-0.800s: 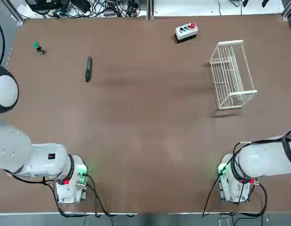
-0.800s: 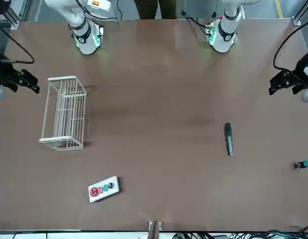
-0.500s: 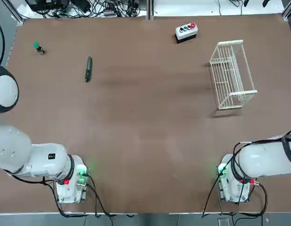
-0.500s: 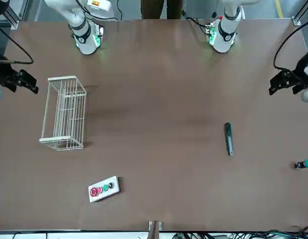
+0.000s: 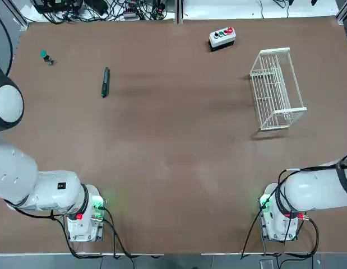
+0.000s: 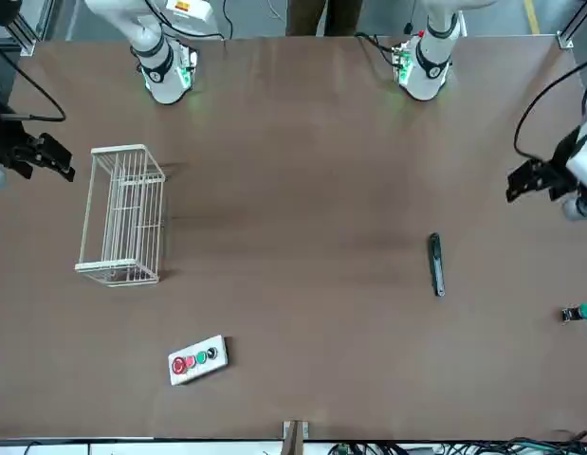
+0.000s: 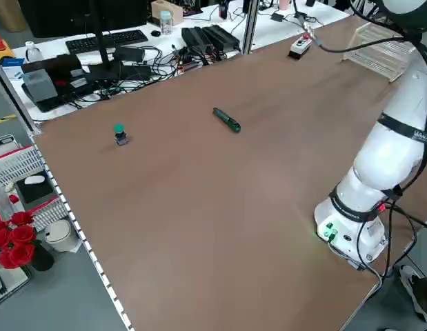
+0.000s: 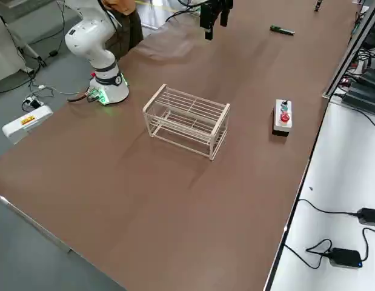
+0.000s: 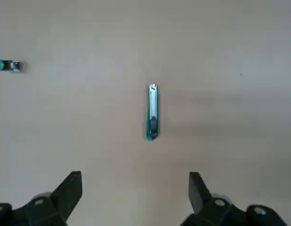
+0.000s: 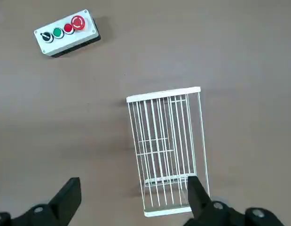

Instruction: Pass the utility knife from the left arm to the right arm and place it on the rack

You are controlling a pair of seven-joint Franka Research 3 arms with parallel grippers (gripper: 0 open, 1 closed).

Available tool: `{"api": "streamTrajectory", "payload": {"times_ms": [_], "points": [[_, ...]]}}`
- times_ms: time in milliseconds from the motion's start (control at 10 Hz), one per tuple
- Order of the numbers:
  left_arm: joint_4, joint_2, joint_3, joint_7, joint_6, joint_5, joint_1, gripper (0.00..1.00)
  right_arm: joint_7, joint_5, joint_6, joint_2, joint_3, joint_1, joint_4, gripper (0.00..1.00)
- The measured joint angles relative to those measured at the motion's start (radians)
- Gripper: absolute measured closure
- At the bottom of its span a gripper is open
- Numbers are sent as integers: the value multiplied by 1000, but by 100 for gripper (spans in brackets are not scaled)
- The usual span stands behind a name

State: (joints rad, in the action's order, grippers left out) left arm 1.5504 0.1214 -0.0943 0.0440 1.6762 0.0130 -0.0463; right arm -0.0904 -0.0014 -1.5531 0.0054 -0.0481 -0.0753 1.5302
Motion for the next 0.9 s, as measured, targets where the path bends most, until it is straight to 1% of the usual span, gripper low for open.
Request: {"api": "streamTrajectory", "payload": {"times_ms": [100, 300, 500, 600, 900], "points": [[37, 12, 0, 1, 37, 0, -3, 0, 0, 0, 0, 0, 0, 0, -1, 0], [73, 52, 2, 2, 90, 0, -17, 0, 0, 0, 3, 0, 1, -1, -1, 0], [100, 130, 5, 20, 187, 3, -25, 0, 1, 0, 22, 0, 2, -9, -1, 0], [118, 175, 6, 29, 256, 7, -26, 0, 1, 0, 26, 0, 3, -12, -1, 0], [215, 287, 6, 41, 520, 11, -25, 0, 0, 0, 28, 0, 1, -12, -1, 0]]}}
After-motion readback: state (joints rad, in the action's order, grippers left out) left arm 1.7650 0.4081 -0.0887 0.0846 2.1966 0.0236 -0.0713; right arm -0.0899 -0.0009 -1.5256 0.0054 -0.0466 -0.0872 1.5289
